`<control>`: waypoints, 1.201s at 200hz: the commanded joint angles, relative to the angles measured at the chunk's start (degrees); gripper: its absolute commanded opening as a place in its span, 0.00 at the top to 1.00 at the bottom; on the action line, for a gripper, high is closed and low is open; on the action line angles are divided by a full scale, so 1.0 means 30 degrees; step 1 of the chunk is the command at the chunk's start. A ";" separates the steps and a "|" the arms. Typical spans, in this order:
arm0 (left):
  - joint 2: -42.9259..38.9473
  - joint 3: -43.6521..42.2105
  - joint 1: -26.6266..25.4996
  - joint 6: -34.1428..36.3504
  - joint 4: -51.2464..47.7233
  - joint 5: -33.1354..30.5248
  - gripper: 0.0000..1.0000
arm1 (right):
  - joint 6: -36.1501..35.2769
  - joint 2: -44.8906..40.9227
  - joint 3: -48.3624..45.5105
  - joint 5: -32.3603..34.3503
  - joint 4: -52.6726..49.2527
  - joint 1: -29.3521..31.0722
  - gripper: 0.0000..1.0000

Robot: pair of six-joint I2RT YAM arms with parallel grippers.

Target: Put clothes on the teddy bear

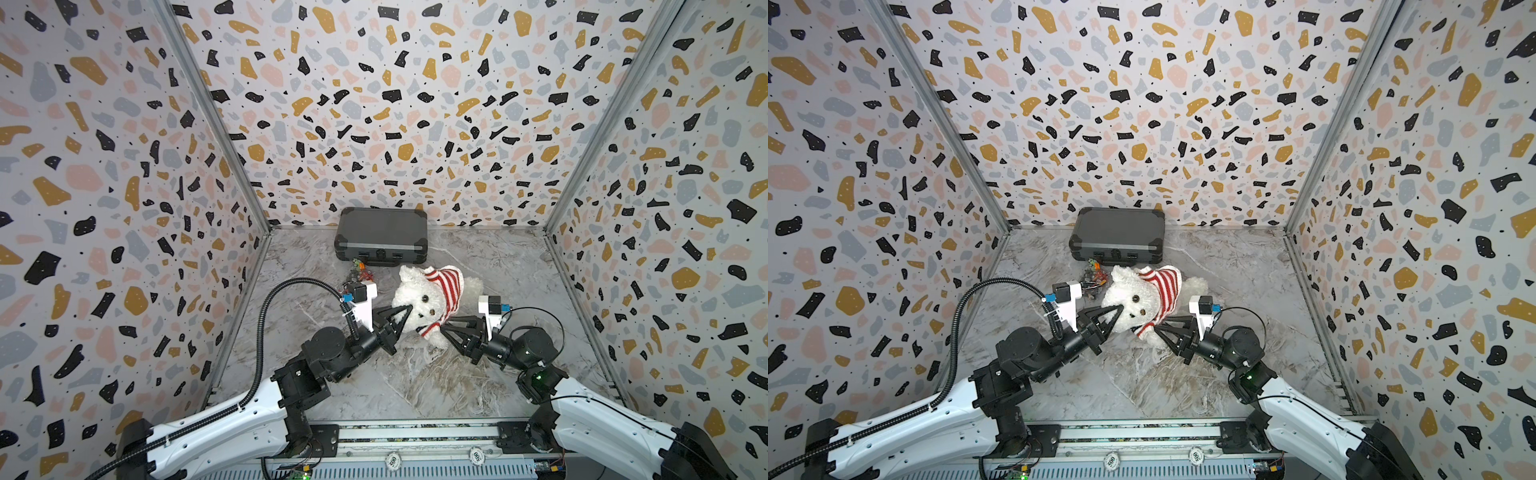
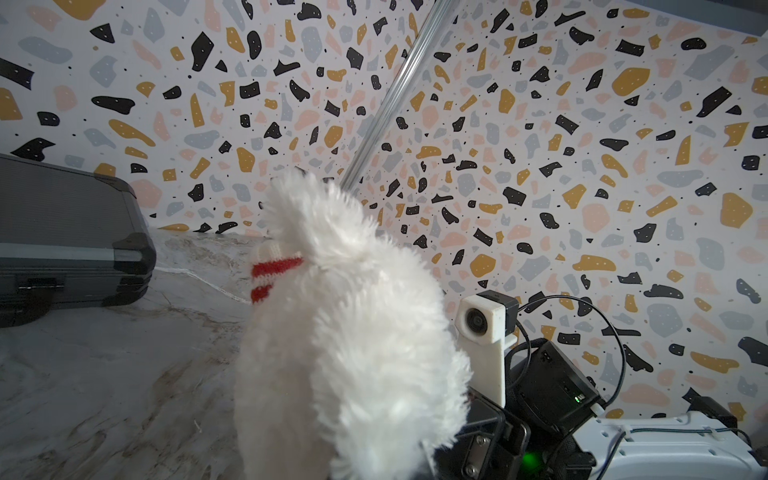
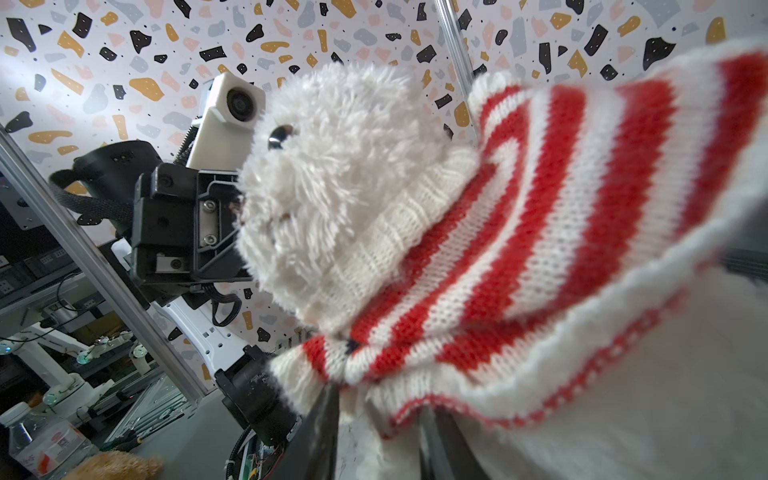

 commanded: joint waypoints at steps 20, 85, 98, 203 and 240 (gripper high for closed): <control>-0.0154 -0.0015 -0.0007 -0.0196 0.2149 0.0508 1.00 | 0.0307 0.0692 0.0783 0.0182 0.0986 0.0217 0.77; 0.0067 0.0042 -0.0007 -0.0391 0.2617 -0.0019 1.00 | -0.0278 0.1062 0.1080 0.0120 0.0510 0.0553 1.00; 0.0167 0.0000 0.0008 -0.0561 0.2876 -0.0534 1.00 | -0.0716 0.1055 0.1193 0.0126 0.0183 0.0851 1.00; 0.1887 -0.0504 0.0314 -0.2846 0.5251 -0.4755 1.00 | -0.3667 0.1527 0.1846 0.2894 -0.3119 0.4582 1.00; 0.1763 -0.0448 0.0503 -0.3049 0.5578 -0.4218 1.00 | -0.2964 0.1035 0.0543 0.5119 -0.3711 0.4447 1.00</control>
